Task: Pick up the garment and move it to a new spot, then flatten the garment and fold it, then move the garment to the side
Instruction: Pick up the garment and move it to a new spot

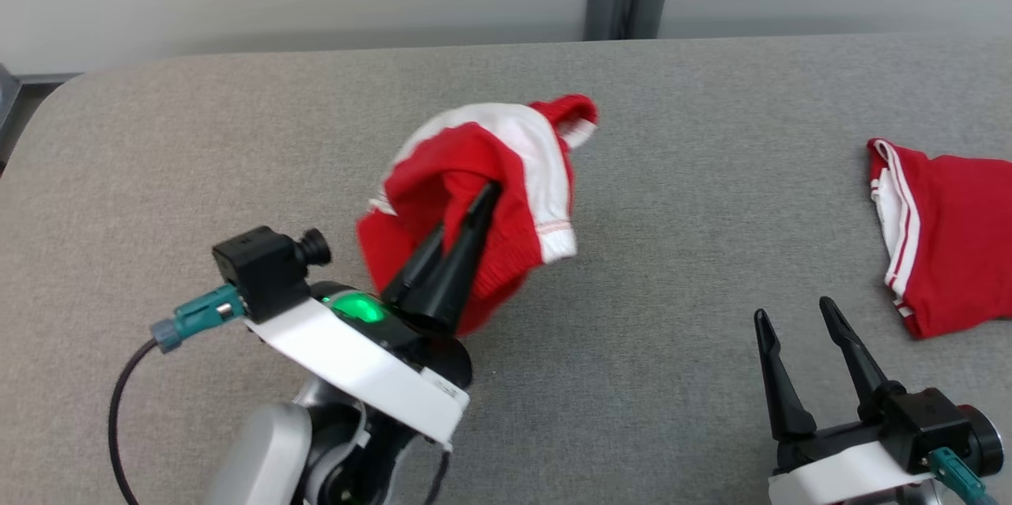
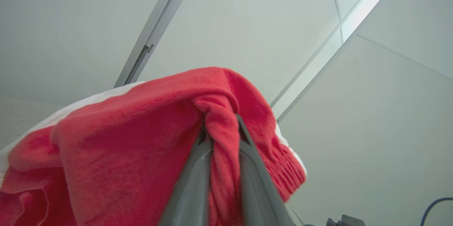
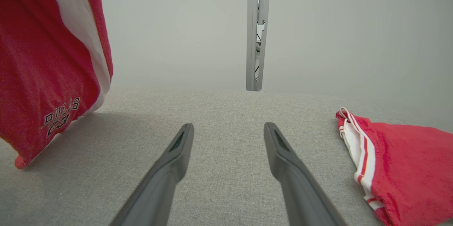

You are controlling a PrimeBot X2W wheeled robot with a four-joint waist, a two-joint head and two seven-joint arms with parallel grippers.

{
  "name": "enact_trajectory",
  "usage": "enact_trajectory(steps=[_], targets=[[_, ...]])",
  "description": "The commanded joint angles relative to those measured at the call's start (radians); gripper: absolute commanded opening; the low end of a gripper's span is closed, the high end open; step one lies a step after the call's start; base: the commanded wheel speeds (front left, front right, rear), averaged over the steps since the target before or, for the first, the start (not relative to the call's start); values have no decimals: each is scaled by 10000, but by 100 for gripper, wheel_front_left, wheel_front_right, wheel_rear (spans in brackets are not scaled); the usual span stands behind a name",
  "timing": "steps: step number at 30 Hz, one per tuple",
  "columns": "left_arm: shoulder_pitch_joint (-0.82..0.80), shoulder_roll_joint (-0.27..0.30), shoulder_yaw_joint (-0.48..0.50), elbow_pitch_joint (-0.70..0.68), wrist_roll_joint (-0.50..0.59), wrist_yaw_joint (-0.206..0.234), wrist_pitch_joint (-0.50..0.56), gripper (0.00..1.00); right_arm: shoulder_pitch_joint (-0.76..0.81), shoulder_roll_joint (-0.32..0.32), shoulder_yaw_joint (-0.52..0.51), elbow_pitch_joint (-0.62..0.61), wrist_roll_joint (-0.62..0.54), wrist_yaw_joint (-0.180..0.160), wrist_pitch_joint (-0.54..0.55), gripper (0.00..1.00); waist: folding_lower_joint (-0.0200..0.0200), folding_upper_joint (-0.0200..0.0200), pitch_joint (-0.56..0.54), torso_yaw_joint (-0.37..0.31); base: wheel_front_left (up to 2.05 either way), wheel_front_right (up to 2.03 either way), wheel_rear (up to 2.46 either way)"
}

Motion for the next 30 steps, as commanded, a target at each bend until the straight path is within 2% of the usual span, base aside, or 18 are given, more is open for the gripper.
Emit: enact_trajectory(steps=[1,4,8,9,12,17,18,19,20,22,25,30], targets=[[265,-52,-262,-626,-245,193,117,0,124,-38,3,0,83,1,-49,100,0,0,-250,-316,0,0,0],[796,-153,-925,-1429,-531,548,458,0,122,-38,-6,-27,169,0,-49,100,0,0,-315,-585,0,0,0],[1250,-199,-1321,-1229,-883,718,644,0,141,-36,47,-11,246,1,-49,100,0,0,-311,-853,0,0,0],[1582,-243,-1534,-684,-1578,665,801,0,170,-39,41,18,296,0,-49,100,0,0,-294,-1006,0,0,0],[1497,-163,-1404,1111,-1578,656,639,0,207,-35,96,71,362,1,-49,100,0,0,-292,-1184,0,0,0],[757,-224,-1247,4466,-1158,-138,-633,0,272,-38,402,244,517,1,-49,100,0,0,-396,-1503,0,0,0],[650,-213,-1270,4982,-1140,-237,-840,27,305,-39,449,286,547,1,-49,100,0,0,-455,-1552,0,0,0],[585,-216,-1260,5464,-1157,-311,-1041,70,340,-38,493,322,578,1,-49,100,0,0,-532,-1599,0,0,0],[520,-205,-1252,5895,-1145,-344,-1234,100,380,-41,508,359,608,1,-49,100,0,0,-621,-1649,0,0,0],[427,-168,-1287,6485,-844,-397,-1723,100,496,-39,490,400,656,1,-49,100,0,0,-823,-1742,0,0,0],[813,52,-1143,6751,-462,-206,-2611,100,807,-39,350,427,687,1,-49,100,0,0,-1234,-1820,0,0,0],[1934,696,-1024,5455,214,323,-3618,100,1457,-40,-243,230,654,1,-49,100,0,0,-1759,-1478,0,0,0]])
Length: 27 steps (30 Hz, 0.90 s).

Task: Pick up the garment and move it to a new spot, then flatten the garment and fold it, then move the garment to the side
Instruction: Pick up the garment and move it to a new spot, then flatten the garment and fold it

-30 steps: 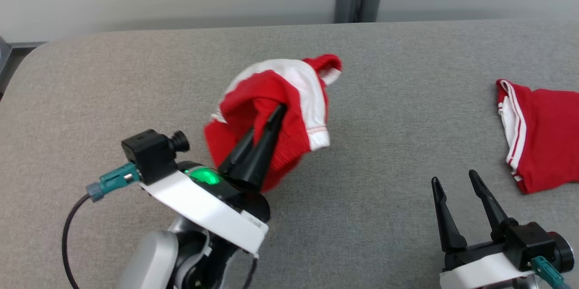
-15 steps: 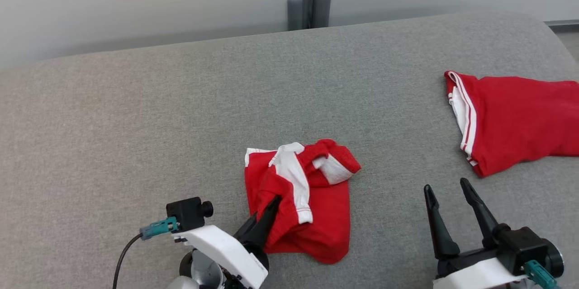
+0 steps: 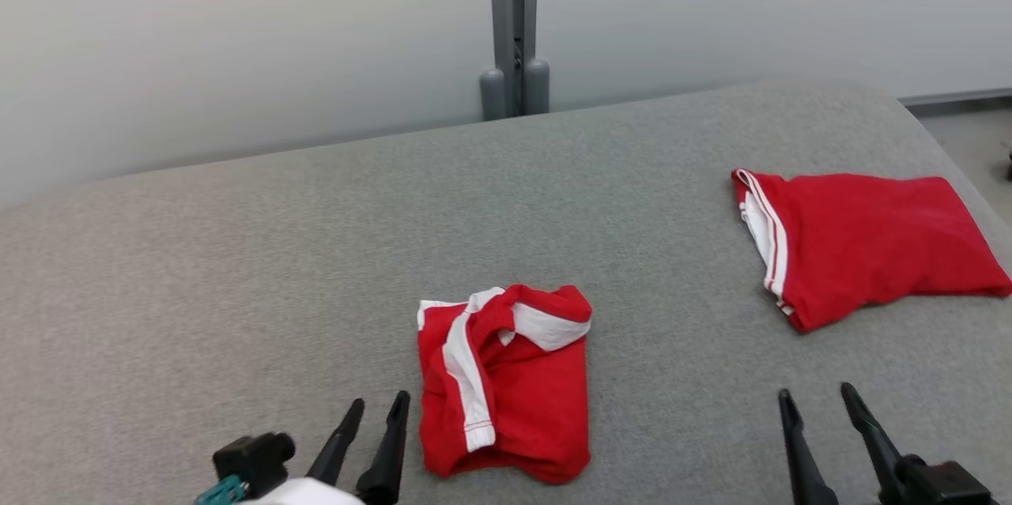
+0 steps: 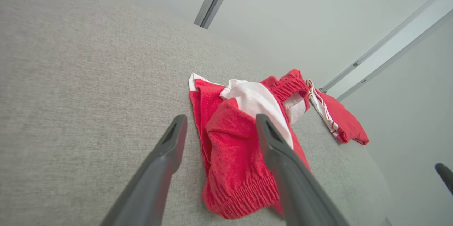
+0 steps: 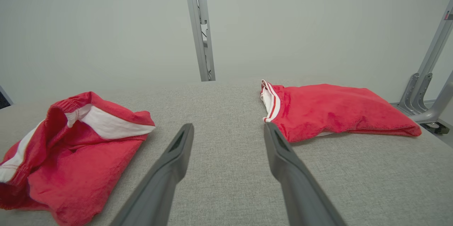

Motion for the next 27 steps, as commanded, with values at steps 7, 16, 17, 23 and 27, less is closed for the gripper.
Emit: enact_trajectory(steps=[7,16,17,23,27], targets=[[1666,951,168,-1786,1609,1036,-519,100,569,-40,-761,-526,-419,1,-49,100,0,0,-641,834,0,0,0],[3418,330,2481,-3403,3983,1329,-596,100,860,-41,-1403,-768,-778,1,-49,100,0,0,-1096,1235,0,0,0],[3578,191,2807,-3517,4219,1246,-597,100,894,-43,-1447,-757,-781,1,-49,100,0,0,-1101,1260,0,0,0],[4017,-367,3939,-3544,5009,639,-599,100,971,-43,-1454,-659,-733,1,-49,100,0,0,-1052,1300,0,0,0],[4067,-650,4419,-3414,5373,171,-600,100,941,-44,-1423,-640,-680,1,-49,100,0,0,-987,1251,0,0,0]])
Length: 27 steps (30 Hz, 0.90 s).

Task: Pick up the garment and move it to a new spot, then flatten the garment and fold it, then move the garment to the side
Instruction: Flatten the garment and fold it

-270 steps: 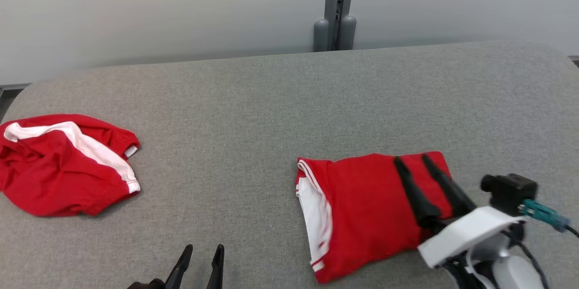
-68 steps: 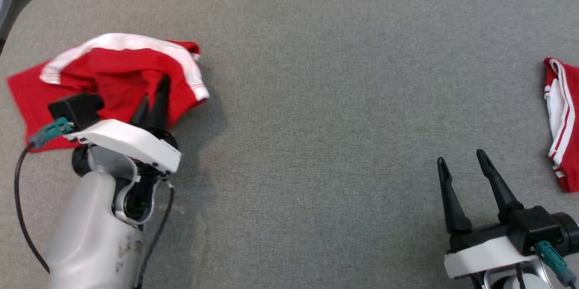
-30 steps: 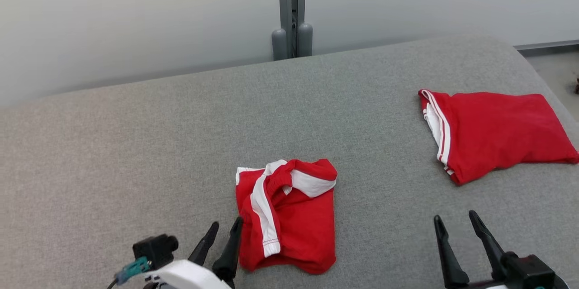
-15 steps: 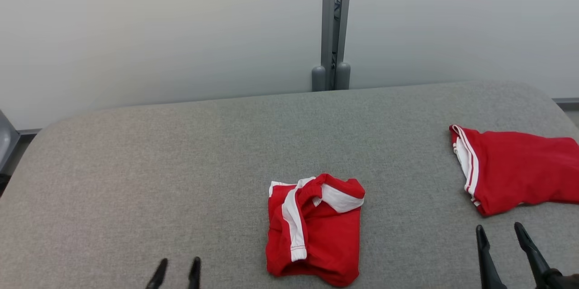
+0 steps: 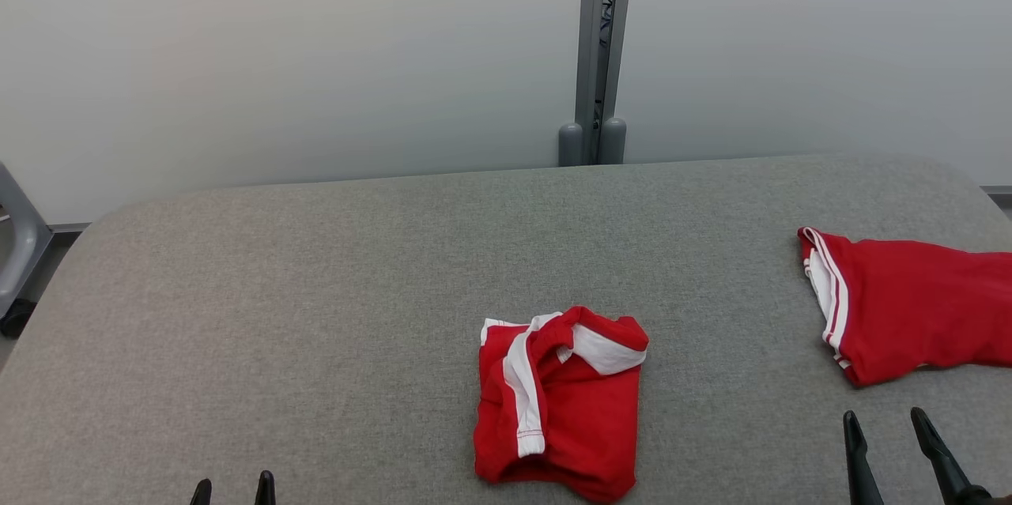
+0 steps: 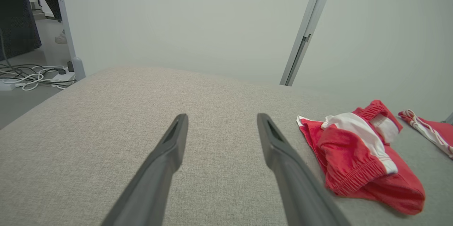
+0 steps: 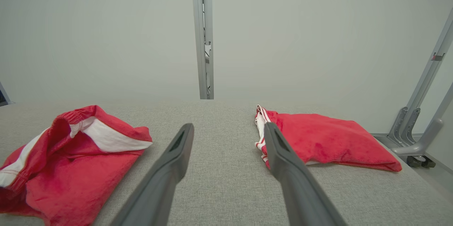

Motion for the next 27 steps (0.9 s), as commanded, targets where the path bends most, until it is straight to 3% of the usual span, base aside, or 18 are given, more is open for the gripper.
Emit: enact_trajectory(steps=[1,6,14,19,23,27], targets=[[29,-14,148,40,116,-126,-44,100,-14,-42,12,38,45,1,-49,100,0,0,36,-30,0,0,0],[-113,-172,416,212,322,-510,-45,100,-93,-42,70,70,58,1,-49,100,0,0,121,-96,0,0,0],[-421,-262,396,218,304,-779,-45,100,-331,-42,293,105,26,1,-50,100,0,0,310,-372,0,0,0],[-1480,-275,-1385,-111,-26,-947,107,100,-807,-44,575,-7,4,1,-50,100,0,0,753,-1011,0,0,0],[-3124,-254,-3215,140,-548,-1022,1278,100,-1146,-40,795,-125,212,1,-50,100,0,0,1351,-1555,0,0,0],[-4618,-240,-4361,738,-1396,-915,2363,100,-1400,-44,1008,-118,480,1,-50,100,0,0,1883,-2097,0,0,0]])
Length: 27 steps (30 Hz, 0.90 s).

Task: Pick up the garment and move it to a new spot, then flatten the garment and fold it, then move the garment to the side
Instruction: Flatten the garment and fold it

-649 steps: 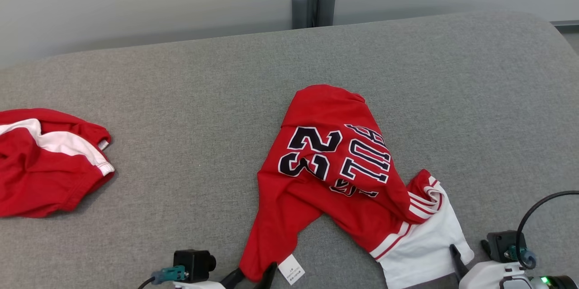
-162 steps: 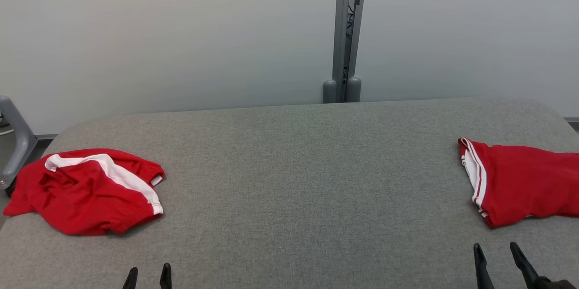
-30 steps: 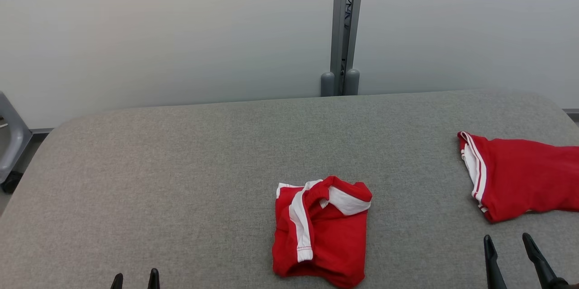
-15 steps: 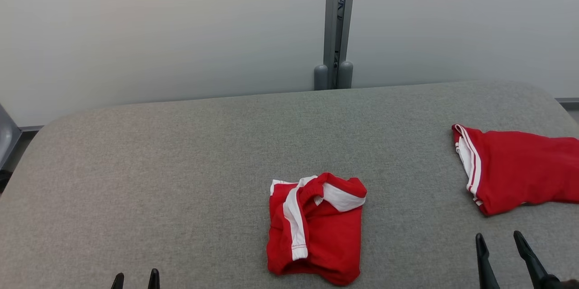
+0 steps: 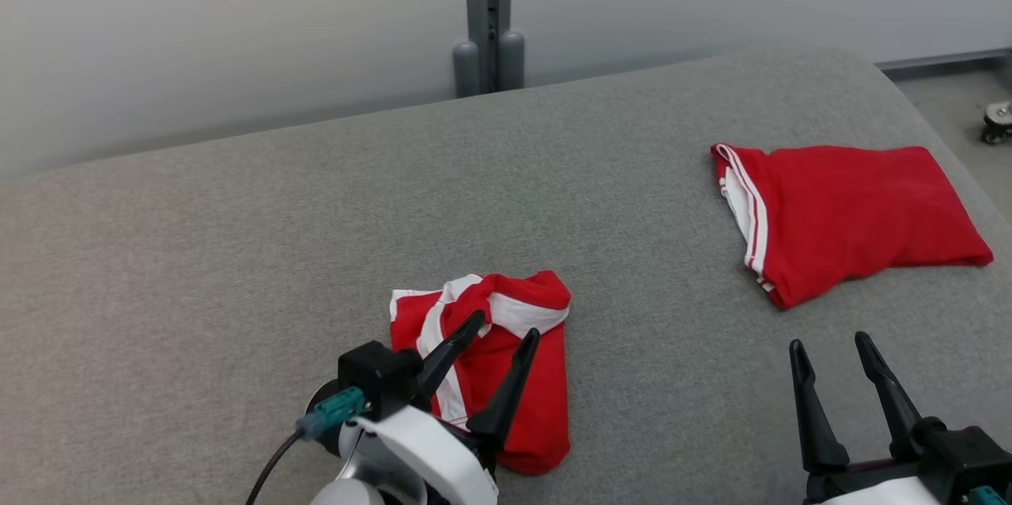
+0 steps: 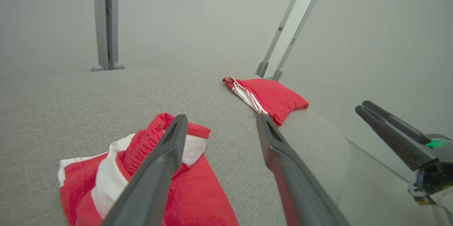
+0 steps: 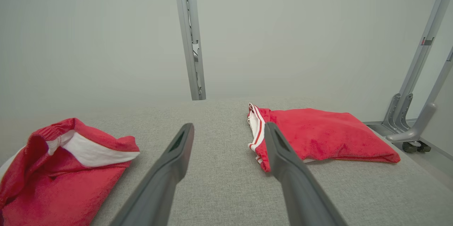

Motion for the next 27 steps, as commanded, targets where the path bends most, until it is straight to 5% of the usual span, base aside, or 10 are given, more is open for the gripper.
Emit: enact_trajectory(steps=[1,11,27], targets=[[-472,77,-177,285,-106,145,238,100,-77,-52,-49,18,112,-2,-50,100,0,-1,561,-601,0,0,0],[-1426,131,-498,1598,-280,1022,871,100,-308,-44,-159,114,250,-1,-50,100,0,-1,859,-1043,0,0,0],[-821,657,-485,736,10,1683,1192,100,-302,-44,-167,155,302,-1,-50,100,0,-1,926,-778,0,0,0]])
